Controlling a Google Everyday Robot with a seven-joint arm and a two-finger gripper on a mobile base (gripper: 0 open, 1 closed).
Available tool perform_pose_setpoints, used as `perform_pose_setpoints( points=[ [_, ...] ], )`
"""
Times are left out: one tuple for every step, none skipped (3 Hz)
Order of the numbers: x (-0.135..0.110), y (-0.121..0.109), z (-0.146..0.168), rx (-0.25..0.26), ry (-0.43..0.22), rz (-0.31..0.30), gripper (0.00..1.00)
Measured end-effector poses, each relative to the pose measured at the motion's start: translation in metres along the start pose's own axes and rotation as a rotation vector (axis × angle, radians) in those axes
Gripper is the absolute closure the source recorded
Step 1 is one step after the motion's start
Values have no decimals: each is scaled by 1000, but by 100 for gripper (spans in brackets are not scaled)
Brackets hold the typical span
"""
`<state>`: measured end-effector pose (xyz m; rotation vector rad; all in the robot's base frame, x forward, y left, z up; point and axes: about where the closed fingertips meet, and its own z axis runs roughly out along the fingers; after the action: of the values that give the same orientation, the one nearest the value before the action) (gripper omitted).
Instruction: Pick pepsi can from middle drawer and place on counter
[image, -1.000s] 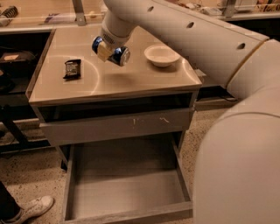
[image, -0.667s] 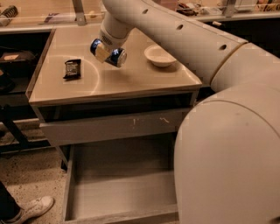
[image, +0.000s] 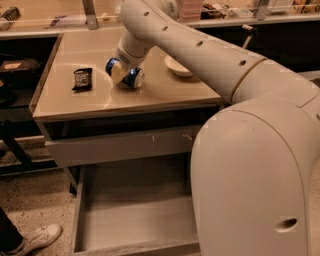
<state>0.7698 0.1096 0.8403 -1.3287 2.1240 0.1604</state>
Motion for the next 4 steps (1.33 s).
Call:
perform_pose_setpoints(
  points=[
    [8, 4, 6, -22, 5, 1, 82],
    [8, 4, 6, -22, 5, 1, 58],
    [8, 4, 6, -22, 5, 1, 35],
    [8, 4, 6, -22, 5, 1, 12]
  ],
)
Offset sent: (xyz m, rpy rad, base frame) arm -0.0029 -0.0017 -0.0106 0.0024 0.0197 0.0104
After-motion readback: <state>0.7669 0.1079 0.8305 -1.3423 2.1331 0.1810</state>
